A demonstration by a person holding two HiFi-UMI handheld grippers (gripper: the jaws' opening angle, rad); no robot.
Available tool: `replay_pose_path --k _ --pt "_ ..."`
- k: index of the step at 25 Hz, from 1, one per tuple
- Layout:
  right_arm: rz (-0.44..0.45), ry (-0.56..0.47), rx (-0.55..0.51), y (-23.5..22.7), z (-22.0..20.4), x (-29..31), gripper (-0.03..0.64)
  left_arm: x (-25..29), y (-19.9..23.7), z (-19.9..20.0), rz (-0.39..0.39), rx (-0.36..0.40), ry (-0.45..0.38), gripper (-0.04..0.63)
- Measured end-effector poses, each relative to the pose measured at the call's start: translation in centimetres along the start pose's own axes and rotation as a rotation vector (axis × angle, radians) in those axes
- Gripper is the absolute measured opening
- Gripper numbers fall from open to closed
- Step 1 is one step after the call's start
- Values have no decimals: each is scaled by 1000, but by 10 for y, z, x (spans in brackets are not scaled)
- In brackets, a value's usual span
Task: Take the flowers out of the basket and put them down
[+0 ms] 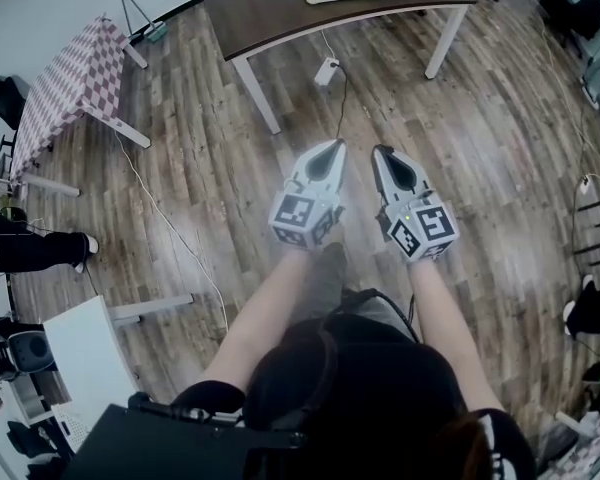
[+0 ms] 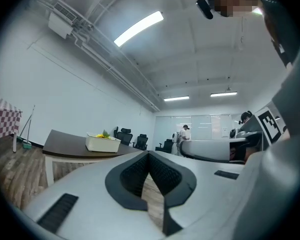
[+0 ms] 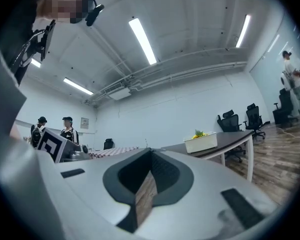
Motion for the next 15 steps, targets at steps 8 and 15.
replay_pose_path --k 8,15 --pt "-30 5 -9 -42 -3 55 2 63 38 16 -10 -1 -4 2" --pt "-61 13 -26 -89 1 106 2 109 89 36 12 27 0 2"
Point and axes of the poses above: the fingertips, and each gripper's own axes: x forward along the fingers, y to its left, z out of its top, the point moved 6 cm from there along -x, backward along the fingers, and after that the axes turned 11 degrees about -x, right-handed, at the moved point
